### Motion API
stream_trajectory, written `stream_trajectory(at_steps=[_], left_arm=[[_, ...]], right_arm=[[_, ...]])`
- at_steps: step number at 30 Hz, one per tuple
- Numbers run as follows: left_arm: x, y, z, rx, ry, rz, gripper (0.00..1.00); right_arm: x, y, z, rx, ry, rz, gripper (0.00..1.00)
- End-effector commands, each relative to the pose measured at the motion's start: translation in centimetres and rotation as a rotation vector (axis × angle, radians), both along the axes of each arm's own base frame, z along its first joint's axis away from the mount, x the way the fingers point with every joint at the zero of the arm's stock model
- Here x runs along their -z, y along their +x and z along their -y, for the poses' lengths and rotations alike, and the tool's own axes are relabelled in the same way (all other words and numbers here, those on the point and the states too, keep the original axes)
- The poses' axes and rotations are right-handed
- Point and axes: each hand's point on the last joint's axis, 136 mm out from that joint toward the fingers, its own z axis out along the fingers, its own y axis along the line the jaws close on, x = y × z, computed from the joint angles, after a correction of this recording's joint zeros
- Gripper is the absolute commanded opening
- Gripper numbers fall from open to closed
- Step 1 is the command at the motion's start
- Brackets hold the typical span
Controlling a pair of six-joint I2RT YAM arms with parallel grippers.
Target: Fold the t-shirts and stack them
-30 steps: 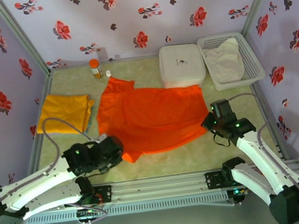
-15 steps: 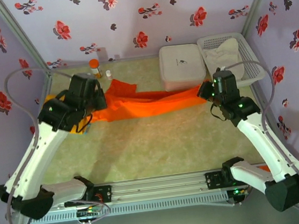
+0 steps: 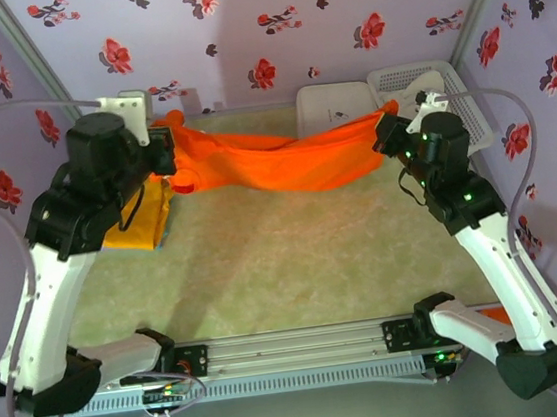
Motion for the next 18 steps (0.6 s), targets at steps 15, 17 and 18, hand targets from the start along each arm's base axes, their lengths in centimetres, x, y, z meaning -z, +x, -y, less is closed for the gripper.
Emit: stream_trajectory(at_steps=[15,17,18], left_arm=[[-15.0,-15.5,-2.3,0.377,-0.195,0.493,0.0],[-15.8,-16.6,-2.7,0.384,-0.263,0.484,0.0],[-16.0,-17.0,-2.9,0.387,-0.296,0.474,0.0]], right_arm=[[-12.4,-12.9,0.1,-0.209,0.031,0.469,0.0],[-12.4,-14.0,0.6,-0.209,0.061,0.461,0.0],[-12.4,-14.4,0.9,-0.204,0.076,0.455,0.0]])
